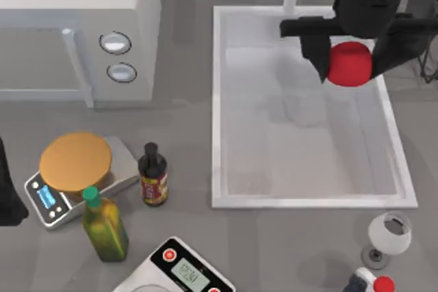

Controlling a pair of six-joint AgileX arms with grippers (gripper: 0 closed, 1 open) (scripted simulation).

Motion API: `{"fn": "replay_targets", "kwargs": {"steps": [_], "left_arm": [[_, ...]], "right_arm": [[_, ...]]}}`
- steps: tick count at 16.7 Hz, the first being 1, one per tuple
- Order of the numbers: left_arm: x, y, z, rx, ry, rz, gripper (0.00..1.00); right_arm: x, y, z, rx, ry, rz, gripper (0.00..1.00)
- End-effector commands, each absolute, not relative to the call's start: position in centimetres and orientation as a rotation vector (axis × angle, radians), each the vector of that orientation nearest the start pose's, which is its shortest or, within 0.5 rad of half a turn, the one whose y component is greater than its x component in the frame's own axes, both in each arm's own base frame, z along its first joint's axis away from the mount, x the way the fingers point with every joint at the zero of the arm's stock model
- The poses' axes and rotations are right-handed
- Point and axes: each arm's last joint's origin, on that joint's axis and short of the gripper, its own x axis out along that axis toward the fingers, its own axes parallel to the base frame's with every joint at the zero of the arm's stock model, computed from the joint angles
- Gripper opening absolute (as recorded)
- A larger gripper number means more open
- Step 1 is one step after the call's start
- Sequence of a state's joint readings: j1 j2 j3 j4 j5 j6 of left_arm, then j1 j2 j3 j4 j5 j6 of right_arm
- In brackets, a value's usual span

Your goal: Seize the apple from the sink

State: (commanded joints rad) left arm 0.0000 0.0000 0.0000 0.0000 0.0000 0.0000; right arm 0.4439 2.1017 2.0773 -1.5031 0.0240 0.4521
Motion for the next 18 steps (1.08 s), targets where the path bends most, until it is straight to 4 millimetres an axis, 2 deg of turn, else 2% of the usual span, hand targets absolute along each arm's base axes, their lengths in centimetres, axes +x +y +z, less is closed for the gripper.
{"fn": "replay_targets", "kwargs": {"steps": [5, 7, 9, 12, 15, 18], "left_arm": [[10.6, -0.1, 16.0, 0.000, 0.000, 0.000, 1.00], [10.6, -0.1, 16.0, 0.000, 0.000, 0.000, 1.00], [10.6, -0.1, 16.0, 0.000, 0.000, 0.000, 1.00], [10.6, -0.1, 16.0, 0.000, 0.000, 0.000, 1.00], [10.6, -0.1, 16.0, 0.000, 0.000, 0.000, 1.00], [10.6, -0.1, 16.0, 0.000, 0.000, 0.000, 1.00]], "right_arm": [[36.7, 18.1, 28.4, -0.002, 1.522, 0.002, 0.00], [36.5, 17.1, 28.8, 0.000, 1.516, 0.003, 0.00], [35.8, 14.8, 29.4, 0.002, 1.513, 0.003, 0.00], [33.7, 10.3, 29.7, -0.001, 1.528, -0.003, 0.00], [30.1, 5.5, 28.9, -0.004, 1.564, -0.011, 0.00], [26.0, 1.9, 27.8, 0.001, 1.585, -0.011, 0.00]]}}
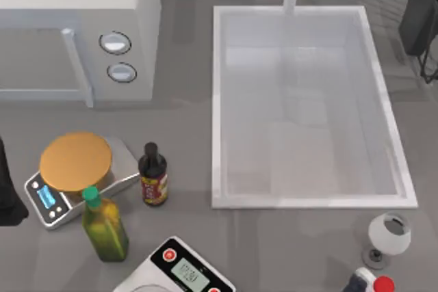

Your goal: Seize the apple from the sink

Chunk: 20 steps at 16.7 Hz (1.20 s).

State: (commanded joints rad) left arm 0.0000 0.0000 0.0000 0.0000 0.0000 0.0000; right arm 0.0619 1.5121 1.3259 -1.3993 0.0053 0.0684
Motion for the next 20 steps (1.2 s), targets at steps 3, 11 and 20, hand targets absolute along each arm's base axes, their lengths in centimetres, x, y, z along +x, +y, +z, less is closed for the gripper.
{"fn": "replay_targets", "kwargs": {"steps": [3, 11, 20], "left_arm": [[10.6, -0.1, 16.0, 0.000, 0.000, 0.000, 1.00], [10.6, -0.1, 16.0, 0.000, 0.000, 0.000, 1.00], [10.6, -0.1, 16.0, 0.000, 0.000, 0.000, 1.00]], "right_arm": [[23.1, -0.2, 27.2, 0.007, 1.576, -0.008, 0.00], [22.3, -0.7, 26.6, 0.006, 1.577, -0.007, 0.00], [22.6, -0.8, 17.4, 0.007, 1.560, -0.008, 0.00]]}}
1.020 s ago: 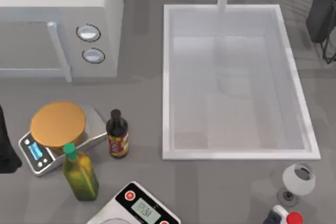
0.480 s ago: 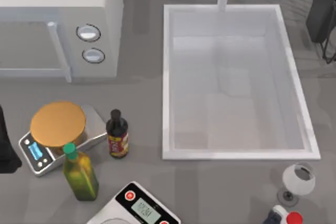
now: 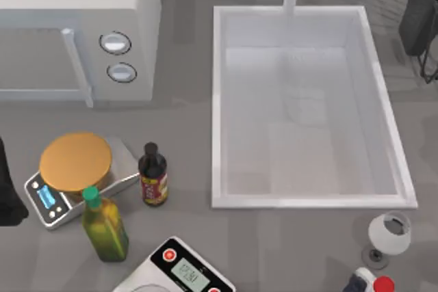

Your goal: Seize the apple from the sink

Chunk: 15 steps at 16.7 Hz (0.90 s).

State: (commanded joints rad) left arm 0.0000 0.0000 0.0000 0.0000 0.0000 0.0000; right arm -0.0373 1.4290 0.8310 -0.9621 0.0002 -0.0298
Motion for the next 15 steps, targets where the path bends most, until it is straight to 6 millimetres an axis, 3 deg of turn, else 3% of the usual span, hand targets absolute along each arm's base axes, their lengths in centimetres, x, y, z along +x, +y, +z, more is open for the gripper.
{"fn": "replay_targets", "kwargs": {"steps": [2, 6, 15], "left_arm": [[10.57, -0.12, 16.00, 0.000, 0.000, 0.000, 1.00], [10.57, -0.12, 16.00, 0.000, 0.000, 0.000, 1.00], [10.57, -0.12, 16.00, 0.000, 0.000, 0.000, 1.00]], "right_arm": [[22.26, -0.76, 16.17, 0.008, 1.569, -0.008, 0.00], [22.22, -0.76, 16.00, 0.008, 1.571, -0.008, 0.00], [22.22, -0.76, 16.00, 0.008, 1.571, -0.008, 0.68]]}}
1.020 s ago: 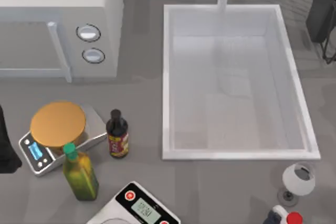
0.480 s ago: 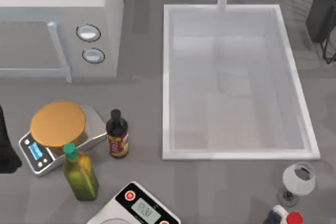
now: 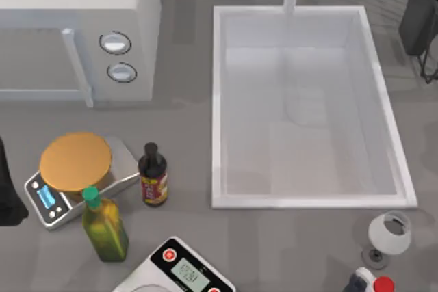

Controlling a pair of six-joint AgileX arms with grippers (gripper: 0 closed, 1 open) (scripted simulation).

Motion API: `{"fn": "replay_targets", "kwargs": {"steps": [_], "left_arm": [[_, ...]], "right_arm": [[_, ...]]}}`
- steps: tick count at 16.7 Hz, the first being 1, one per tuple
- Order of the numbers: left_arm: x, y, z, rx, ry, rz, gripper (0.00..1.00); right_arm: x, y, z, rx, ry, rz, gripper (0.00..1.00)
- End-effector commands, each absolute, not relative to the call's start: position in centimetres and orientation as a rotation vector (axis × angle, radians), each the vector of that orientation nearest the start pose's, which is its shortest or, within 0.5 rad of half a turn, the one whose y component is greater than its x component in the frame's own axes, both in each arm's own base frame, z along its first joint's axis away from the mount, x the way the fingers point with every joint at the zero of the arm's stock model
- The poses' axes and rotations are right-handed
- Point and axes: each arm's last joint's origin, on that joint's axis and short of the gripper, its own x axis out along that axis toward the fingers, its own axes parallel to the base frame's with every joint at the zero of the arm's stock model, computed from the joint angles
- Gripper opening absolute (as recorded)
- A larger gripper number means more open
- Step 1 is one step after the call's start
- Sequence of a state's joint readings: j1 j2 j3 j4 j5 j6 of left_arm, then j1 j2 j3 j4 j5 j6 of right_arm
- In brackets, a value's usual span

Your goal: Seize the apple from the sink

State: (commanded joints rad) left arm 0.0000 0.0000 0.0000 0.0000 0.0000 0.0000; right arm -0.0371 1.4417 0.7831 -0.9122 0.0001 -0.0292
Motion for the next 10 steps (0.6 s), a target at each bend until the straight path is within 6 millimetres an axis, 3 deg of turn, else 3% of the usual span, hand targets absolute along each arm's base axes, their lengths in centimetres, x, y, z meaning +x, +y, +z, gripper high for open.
{"fn": "replay_targets", "kwargs": {"steps": [4, 10], "left_arm": [[10.57, -0.12, 16.00, 0.000, 0.000, 0.000, 1.00], [10.57, -0.12, 16.00, 0.000, 0.000, 0.000, 1.00]], "right_arm": [[22.22, -0.76, 16.00, 0.008, 1.571, -0.008, 0.98], [22.22, -0.76, 16.00, 0.008, 1.571, -0.008, 1.00]]}}
